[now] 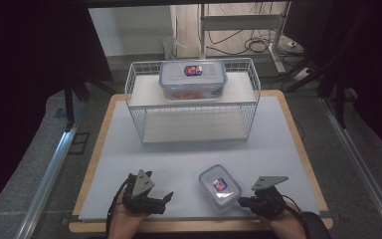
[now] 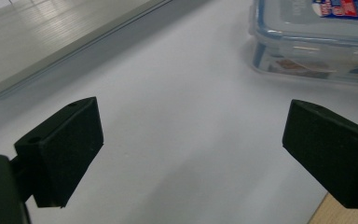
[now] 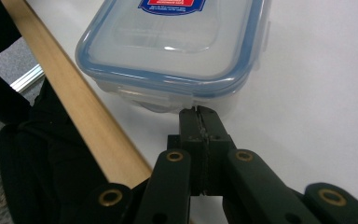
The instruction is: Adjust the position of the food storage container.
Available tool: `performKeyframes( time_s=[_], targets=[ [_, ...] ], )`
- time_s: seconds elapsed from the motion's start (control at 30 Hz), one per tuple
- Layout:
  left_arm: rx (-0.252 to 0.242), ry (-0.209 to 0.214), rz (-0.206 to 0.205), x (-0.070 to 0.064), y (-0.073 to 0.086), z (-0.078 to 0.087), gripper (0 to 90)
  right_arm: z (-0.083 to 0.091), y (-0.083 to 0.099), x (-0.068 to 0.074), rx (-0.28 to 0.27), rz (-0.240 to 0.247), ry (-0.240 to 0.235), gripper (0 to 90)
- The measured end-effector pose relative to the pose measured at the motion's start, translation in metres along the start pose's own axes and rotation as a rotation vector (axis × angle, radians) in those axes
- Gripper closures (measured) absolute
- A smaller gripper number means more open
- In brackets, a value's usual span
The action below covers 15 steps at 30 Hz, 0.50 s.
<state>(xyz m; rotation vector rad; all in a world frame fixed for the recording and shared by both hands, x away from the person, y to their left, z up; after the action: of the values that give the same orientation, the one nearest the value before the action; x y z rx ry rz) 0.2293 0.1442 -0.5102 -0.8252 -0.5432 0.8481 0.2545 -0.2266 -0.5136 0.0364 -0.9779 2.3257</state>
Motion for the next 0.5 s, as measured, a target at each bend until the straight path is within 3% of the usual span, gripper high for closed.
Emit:
performKeyframes(
  time_s=[0.3, 0.43, 0.5],
  targets=[
    [0.017, 0.010, 0.028, 0.000, -0.001, -0.003, 5.2, -0.018, -0.026, -0.020, -0.007, -0.015, 0.011, 89.5],
    [0.027, 0.043, 0.047, 0.002, -0.002, -0.005, 3.8, -0.027, -0.041, -0.031, -0.010, -0.012, 0.030, 89.5],
    [0.036, 0.038, 0.048, 0.002, -0.003, -0.007, 4.2, -0.031, -0.048, -0.035, -0.014, -0.013, 0.031, 89.5]
  ],
)
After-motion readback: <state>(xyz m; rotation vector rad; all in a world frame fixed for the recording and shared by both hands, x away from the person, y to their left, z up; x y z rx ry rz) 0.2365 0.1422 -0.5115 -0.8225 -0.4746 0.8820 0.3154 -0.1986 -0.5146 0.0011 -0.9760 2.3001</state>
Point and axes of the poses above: each handheld gripper's, and its own axes: z roughly backward along the jaws, y roughly out of its underside, x roughly to its left, the point moved 1 cm from there along -z, roughly forward along the jaws, and after that the axes turned 6 degrees about -y, right-handed, at the moved point
